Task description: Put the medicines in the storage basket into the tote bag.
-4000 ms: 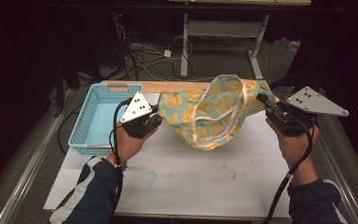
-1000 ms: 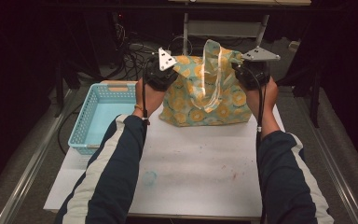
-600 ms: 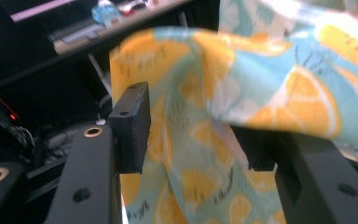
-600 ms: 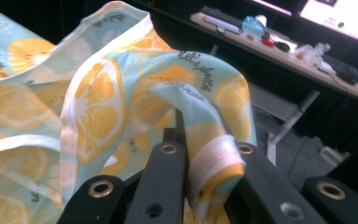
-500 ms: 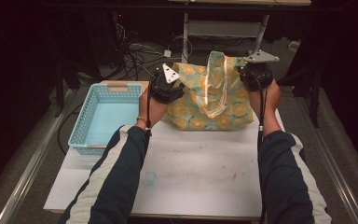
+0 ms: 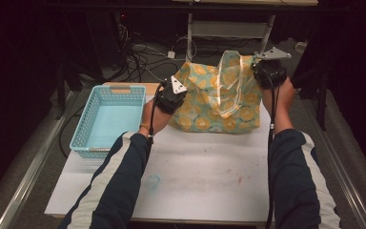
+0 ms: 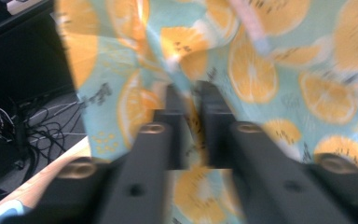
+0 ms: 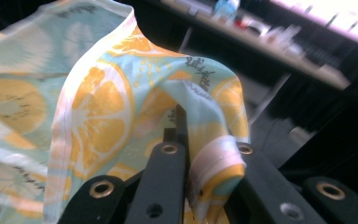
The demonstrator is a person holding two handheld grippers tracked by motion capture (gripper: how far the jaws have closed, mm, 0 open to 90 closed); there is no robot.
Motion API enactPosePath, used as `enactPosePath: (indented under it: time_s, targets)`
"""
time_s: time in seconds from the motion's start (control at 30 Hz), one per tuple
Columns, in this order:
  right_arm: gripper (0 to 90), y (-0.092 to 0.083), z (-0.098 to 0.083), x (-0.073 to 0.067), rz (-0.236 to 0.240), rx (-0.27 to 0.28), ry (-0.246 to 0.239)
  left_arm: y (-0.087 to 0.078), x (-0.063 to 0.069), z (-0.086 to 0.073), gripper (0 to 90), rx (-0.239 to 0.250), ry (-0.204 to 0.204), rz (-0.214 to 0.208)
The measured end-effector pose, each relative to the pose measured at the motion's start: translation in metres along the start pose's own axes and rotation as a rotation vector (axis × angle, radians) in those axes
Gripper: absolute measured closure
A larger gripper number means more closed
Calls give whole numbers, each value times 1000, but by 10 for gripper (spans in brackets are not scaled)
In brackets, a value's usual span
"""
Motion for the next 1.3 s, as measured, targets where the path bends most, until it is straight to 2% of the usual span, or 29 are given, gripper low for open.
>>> enactPosePath:
  time_s: [0.2,0.3,0.43,0.53,0.63,0.7,0.8,0.83,0.9,0.97,1.0,1.17,1.27,1.3]
  targets:
    - [894,-18,29,1,-3,47,-18,-7,-9,8,874,43,-8,69]
    - [894,-23,36,0,6,65,-12,-10,-12,9,874,47,-9,88]
    - [879,-19,29,-4,11,46,-1,-8,-12,5,871,38,-29,79]
    - [801,-14,18,-8,38,30,23,-7,-11,3,824,30,-36,71]
    - [780,-11,9,-14,57,18,22,-9,-11,2,824,38,-39,65]
    - [723,-13,4,-18,74,25,29,-10,-10,1,794,47,-37,61]
    - [671,-18,-2,-27,127,33,38,-14,-7,-1,730,52,-27,62]
    - [637,-20,-4,-30,137,39,31,-16,-6,-2,724,55,-25,65]
    - [533,-24,-9,-36,160,37,18,-19,-4,-4,635,58,-18,62]
    - [475,-29,-12,-39,173,32,26,-22,-2,-5,617,73,-20,51]
    - [453,-31,-14,-40,182,28,30,-24,-1,-7,578,73,-17,49]
    - [372,-45,-20,-49,233,29,36,-30,6,-9,440,77,-19,55]
    - [377,-55,-25,-54,258,47,42,-39,13,-10,380,104,19,59]
    - [370,-57,-28,-55,260,49,42,-42,16,-10,327,112,32,64]
Point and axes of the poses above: each handheld gripper's, and its own axes: y roughly forward along the jaws, z roughly out of its top, x roughly to its right, the point moved 10 cm from there along y, roughly forward along the jaws, and after that the axes turned 15 degrees about y, right-handed, at the moved point
